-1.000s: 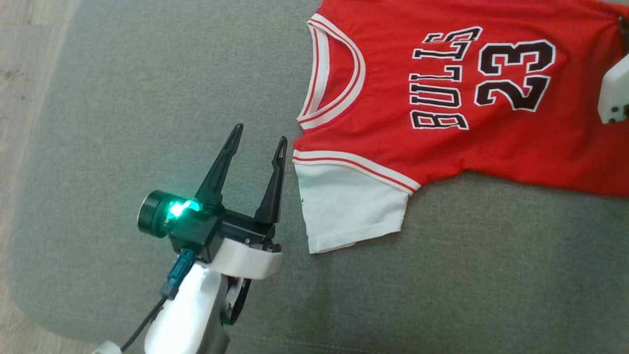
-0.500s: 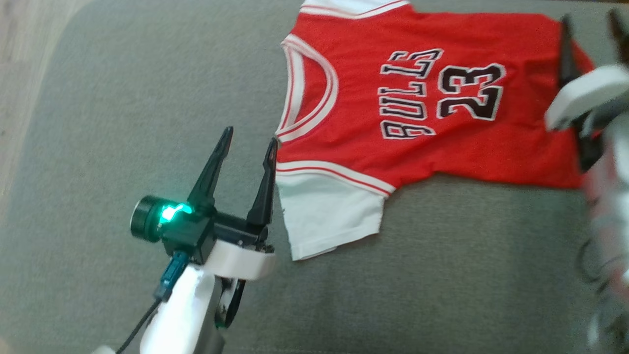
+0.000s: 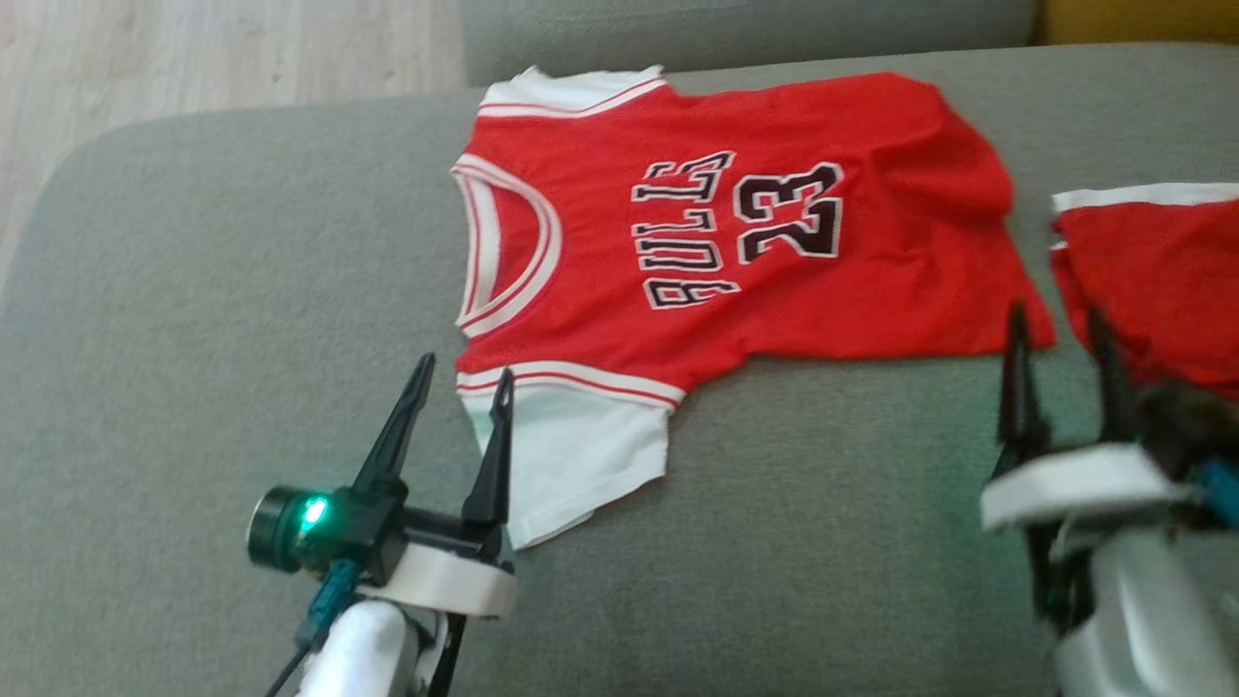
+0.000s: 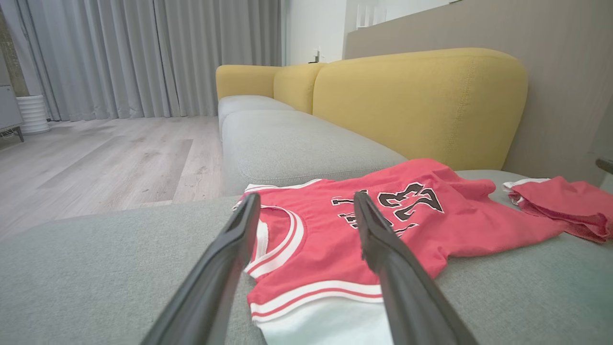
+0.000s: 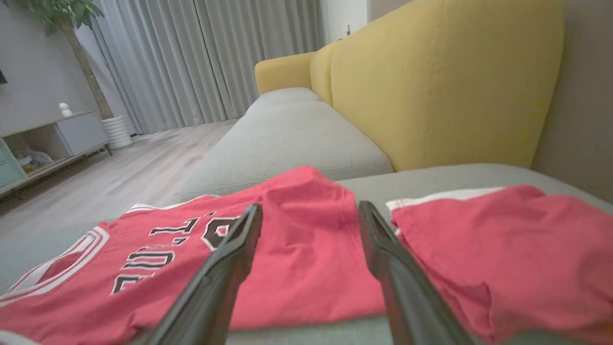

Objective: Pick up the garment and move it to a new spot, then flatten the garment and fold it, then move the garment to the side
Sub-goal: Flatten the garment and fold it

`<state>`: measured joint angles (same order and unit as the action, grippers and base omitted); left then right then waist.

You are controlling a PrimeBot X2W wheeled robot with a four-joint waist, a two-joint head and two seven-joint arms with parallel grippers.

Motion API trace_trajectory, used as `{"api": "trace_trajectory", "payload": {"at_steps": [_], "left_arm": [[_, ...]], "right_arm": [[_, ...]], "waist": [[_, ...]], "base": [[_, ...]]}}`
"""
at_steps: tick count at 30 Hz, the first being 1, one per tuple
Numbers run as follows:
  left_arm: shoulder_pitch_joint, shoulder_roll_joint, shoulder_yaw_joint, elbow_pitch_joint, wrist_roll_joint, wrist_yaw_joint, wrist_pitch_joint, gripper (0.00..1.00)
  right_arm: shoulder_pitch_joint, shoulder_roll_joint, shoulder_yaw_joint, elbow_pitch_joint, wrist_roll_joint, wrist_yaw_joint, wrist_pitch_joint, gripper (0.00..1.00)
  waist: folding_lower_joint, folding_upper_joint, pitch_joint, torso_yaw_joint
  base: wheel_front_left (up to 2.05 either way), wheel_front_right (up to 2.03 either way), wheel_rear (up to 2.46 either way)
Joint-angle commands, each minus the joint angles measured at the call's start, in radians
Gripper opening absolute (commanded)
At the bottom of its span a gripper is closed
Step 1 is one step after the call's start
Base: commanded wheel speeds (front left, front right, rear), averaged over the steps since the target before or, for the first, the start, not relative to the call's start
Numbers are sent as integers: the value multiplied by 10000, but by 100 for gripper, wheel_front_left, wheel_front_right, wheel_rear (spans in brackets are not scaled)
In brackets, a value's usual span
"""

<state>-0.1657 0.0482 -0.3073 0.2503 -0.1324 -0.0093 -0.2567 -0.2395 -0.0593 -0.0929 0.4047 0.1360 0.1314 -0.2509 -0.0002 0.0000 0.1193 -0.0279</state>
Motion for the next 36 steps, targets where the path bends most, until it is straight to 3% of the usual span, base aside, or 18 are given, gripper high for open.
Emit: {"api": "trace_trajectory", "payload": {"at_steps": [1, 14, 23, 36], "left_arm": [[-94, 20, 467, -242, -42, -10, -51, 100], [53, 20, 301, 1261, 1, -47, -51, 100], [-343, 20, 246, 2759, -158, 630, -8, 100], [-934, 20, -182, 4537, -489, 384, 1099, 100]], "right_arm": [[102, 87, 517, -591, 236, -7, -107, 100], [839, 90, 1003, -1111, 344, -7, -108, 100], [871, 90, 941, -1144, 402, -7, -108, 100], [652, 91, 1038, -1077, 528, -7, -108, 100]], "waist": [[2, 0, -196, -272], [2, 0, -415, -561], [2, 0, -259, -607], [2, 0, -20, -943]], "base": [[0, 0, 0], [0, 0, 0], [0, 0, 0], [0, 0, 0]]}}
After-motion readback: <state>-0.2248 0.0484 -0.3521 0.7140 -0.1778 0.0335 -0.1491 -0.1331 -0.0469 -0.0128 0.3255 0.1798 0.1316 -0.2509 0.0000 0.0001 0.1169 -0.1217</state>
